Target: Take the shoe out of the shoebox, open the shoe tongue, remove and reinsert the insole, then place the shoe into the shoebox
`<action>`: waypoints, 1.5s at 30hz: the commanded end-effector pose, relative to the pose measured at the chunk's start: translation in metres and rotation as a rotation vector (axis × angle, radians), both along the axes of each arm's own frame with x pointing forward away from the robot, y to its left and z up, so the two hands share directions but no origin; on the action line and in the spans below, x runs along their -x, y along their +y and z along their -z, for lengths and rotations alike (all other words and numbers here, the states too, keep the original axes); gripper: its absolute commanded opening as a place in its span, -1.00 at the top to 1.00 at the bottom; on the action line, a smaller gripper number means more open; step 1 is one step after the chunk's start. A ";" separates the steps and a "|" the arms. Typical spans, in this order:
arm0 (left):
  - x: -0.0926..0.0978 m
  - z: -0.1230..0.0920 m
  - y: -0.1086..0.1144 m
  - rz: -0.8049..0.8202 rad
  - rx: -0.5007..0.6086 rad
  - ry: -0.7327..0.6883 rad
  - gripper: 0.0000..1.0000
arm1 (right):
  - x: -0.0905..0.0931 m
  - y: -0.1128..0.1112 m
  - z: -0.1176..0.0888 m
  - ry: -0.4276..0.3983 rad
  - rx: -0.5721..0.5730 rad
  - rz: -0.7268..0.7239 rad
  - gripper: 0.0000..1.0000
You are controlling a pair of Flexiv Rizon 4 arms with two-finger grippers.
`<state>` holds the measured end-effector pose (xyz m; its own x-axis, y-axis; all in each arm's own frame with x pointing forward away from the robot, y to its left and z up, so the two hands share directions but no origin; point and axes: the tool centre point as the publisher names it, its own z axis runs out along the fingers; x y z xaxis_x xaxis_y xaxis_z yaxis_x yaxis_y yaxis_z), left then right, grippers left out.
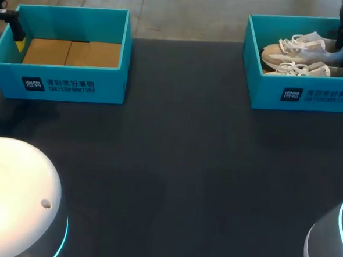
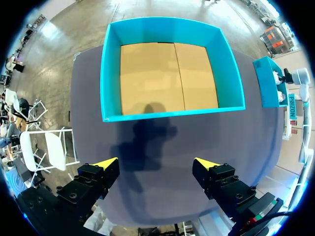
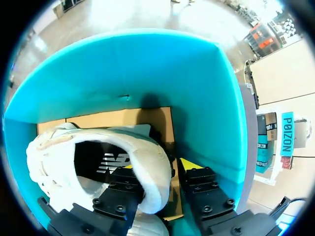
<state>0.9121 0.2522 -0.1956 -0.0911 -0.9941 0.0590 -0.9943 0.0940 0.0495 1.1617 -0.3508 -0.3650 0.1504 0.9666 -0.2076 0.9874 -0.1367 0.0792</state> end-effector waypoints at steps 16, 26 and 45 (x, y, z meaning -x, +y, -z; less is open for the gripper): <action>0.002 0.000 0.000 0.000 -0.001 -0.002 -1.00 | 0.010 0.012 -0.031 -0.031 -0.006 0.028 -1.00; 0.002 0.000 0.000 0.000 -0.001 -0.002 -1.00 | 0.023 0.027 -0.070 -0.073 -0.012 0.042 -1.00; 0.002 0.000 0.000 0.000 -0.001 -0.002 -1.00 | 0.083 0.098 -0.150 -0.062 -0.102 0.019 -1.00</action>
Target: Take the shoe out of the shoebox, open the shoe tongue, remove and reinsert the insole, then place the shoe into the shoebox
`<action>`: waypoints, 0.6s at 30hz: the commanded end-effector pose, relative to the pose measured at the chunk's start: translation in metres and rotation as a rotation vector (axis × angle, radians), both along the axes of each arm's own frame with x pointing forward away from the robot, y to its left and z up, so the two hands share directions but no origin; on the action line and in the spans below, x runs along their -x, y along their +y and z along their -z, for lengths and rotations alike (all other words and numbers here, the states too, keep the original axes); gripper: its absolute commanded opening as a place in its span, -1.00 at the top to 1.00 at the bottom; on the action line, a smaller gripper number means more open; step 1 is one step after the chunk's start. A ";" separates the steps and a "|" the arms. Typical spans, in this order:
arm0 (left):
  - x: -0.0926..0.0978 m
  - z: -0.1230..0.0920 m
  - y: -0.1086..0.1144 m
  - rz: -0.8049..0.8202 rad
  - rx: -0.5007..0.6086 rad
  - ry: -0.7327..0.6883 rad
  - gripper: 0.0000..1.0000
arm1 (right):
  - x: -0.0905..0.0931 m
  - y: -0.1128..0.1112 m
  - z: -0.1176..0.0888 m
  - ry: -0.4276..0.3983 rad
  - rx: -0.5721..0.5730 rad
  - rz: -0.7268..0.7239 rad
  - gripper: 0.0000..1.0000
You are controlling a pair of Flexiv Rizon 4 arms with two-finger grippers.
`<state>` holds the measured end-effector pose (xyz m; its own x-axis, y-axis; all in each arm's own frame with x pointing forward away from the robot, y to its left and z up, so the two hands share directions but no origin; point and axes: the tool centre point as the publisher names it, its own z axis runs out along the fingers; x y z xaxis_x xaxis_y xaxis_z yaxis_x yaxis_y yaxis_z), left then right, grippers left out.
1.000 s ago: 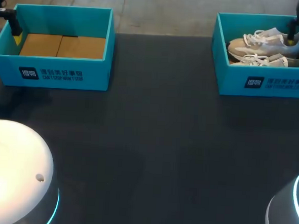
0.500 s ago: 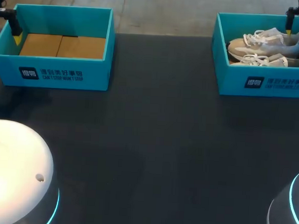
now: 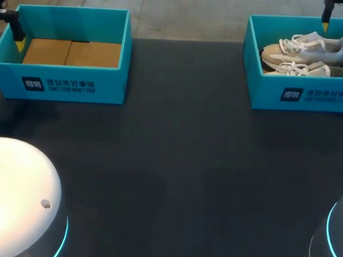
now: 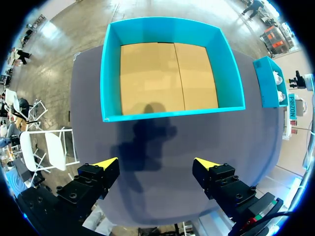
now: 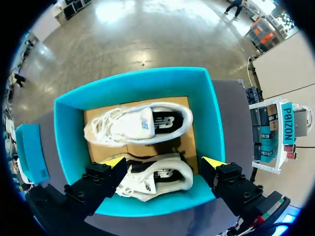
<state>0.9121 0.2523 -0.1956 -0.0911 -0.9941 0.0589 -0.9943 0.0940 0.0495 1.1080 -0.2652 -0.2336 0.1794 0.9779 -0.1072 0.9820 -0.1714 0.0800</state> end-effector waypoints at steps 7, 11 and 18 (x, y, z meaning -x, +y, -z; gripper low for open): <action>0.002 0.000 0.000 0.000 -0.001 -0.002 -1.00 | 0.058 0.038 -0.034 -0.039 -0.016 -0.004 -1.00; 0.002 0.000 0.000 0.000 -0.001 -0.002 -1.00 | 0.073 0.051 -0.040 -0.035 -0.021 -0.001 -1.00; 0.002 0.000 0.000 0.000 -0.001 -0.002 -1.00 | 0.105 0.077 -0.050 -0.031 -0.038 0.007 -1.00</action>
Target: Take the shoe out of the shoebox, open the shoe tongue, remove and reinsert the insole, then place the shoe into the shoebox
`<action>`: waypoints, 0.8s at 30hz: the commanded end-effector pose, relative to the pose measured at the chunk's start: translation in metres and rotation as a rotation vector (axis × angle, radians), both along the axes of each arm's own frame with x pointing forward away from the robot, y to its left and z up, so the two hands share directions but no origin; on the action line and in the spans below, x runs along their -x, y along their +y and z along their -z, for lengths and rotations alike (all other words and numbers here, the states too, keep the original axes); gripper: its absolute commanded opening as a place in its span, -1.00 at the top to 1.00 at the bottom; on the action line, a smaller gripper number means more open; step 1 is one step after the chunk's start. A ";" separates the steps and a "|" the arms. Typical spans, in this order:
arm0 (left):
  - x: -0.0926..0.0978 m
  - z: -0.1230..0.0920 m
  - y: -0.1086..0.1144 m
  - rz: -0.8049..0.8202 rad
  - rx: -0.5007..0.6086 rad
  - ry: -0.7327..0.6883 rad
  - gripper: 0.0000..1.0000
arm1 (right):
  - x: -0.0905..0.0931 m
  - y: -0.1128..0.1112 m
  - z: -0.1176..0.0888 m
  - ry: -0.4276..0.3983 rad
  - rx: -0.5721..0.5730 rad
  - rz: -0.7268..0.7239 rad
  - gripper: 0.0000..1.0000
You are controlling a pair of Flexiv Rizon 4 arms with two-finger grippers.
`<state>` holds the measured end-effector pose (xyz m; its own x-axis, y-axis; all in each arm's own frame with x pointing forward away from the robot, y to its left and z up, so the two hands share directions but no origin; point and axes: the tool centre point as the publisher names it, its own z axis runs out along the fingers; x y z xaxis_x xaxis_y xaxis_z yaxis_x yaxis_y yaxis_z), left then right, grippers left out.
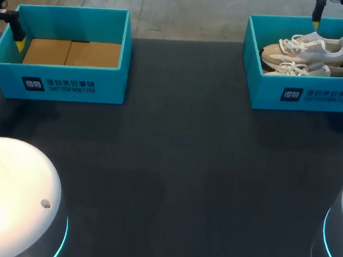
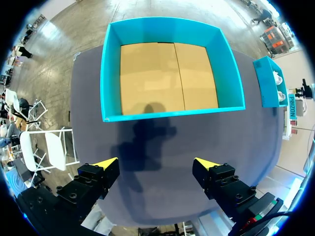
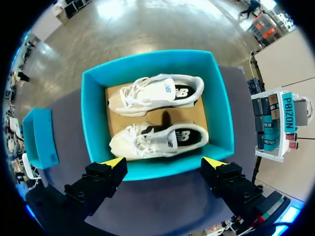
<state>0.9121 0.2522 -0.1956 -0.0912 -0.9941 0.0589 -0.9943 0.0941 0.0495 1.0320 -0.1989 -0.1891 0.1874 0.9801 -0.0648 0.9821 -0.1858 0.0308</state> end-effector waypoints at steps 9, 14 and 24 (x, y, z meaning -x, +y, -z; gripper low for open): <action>0.002 0.000 0.000 0.000 -0.001 -0.002 -1.00 | 0.063 0.034 -0.018 -0.077 0.019 -0.003 -1.00; 0.002 0.000 0.000 0.000 -0.001 -0.002 -1.00 | 0.077 0.037 -0.020 -0.064 0.026 0.011 -1.00; 0.002 0.000 0.000 0.000 -0.001 -0.002 -1.00 | 0.091 0.041 -0.018 -0.030 0.023 0.017 -1.00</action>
